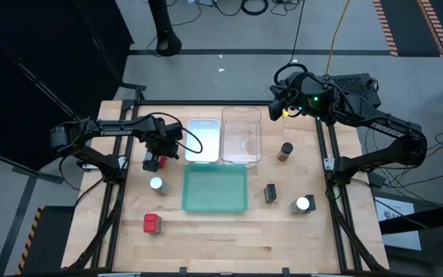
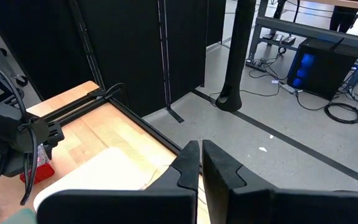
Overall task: Sort spices by type
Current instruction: Put the top red spice can into the green bin
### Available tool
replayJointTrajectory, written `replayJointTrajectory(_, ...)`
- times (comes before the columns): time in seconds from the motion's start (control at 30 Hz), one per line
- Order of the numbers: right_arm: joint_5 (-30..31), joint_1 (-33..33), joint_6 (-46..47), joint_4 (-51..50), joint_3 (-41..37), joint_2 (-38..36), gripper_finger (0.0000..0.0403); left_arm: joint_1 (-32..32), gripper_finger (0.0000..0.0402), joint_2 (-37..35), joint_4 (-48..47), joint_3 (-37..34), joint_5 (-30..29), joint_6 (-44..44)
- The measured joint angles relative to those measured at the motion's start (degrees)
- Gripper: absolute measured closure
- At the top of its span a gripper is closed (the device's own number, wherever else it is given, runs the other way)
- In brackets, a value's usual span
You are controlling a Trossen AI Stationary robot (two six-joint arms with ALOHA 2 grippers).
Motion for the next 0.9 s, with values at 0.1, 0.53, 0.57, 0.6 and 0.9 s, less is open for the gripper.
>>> replayJointTrajectory(0.1, 0.0, 0.0, 0.0, 0.0, 0.0, 0.0, 0.0403, 0.0, 0.0025, 0.0, 0.0, 0.0, 0.0, 0.0)
replayJointTrajectory(0.53, 0.0, 0.0, -0.2, 0.0, 0.0, 0.0, 0.0403, 0.0, 0.0025, 0.0, 5.0, -6.4, 0.0, -0.1)
replayJointTrajectory(0.57, 0.0, 0.0, -0.2, 0.0, 0.0, 0.0, 0.0403, 0.0, 0.0025, 0.0, 5.9, -6.8, 0.0, -0.1)
replayJointTrajectory(0.6, 0.0, 0.0, -0.2, 0.0, 0.0, 0.0, 0.0403, 0.0, 0.0025, 0.0, 6.6, -7.2, 0.0, -0.1)
replayJointTrajectory(0.9, 0.0, 0.0, 0.0, 0.0, 0.0, 0.0, 0.0403, 0.0, 0.0087, 0.0, 7.4, -8.1, -3.9, -0.2)
